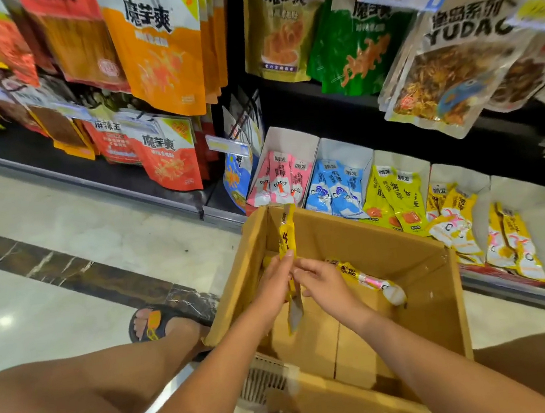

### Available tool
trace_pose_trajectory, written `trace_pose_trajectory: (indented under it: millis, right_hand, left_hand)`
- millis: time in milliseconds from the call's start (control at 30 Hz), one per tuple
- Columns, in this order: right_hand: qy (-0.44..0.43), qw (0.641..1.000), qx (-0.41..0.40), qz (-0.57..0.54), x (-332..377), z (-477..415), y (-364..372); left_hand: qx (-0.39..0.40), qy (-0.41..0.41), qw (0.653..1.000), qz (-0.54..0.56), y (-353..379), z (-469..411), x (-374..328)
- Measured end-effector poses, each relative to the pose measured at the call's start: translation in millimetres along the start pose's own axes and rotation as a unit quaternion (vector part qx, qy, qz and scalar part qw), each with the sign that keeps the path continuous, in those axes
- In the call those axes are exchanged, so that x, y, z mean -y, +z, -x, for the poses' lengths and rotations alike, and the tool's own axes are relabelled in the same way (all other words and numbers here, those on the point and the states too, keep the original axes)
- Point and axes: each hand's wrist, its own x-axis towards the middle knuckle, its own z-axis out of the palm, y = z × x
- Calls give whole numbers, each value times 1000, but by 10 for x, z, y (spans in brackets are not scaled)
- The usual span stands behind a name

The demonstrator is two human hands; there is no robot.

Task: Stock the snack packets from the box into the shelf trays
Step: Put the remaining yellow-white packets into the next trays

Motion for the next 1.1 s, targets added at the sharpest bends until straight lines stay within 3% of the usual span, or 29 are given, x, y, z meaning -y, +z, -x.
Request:
trace_pose_trajectory:
  millis: [133,333,433,633,1100]
  right_hand:
    - [55,994,-15,-98,98,11,39]
    - [97,986,-25,-132,43,-67,-17]
    - [136,983,-34,-121,-116,-145,-58]
    - [213,974,-6,-72,-571,-322,20]
    - [393,914,28,-98,-1412,-1055,594]
  left_hand:
    - [-63,46,997,-15,-126,-77,11]
    - [-166,68,977,-113,-373,-167,94]
    - [-207,98,949,-218,-629,-211,194]
    - [-282,77,890,-351,-856,-224,254]
    - [-305,59,893,-327,-818,-389,411]
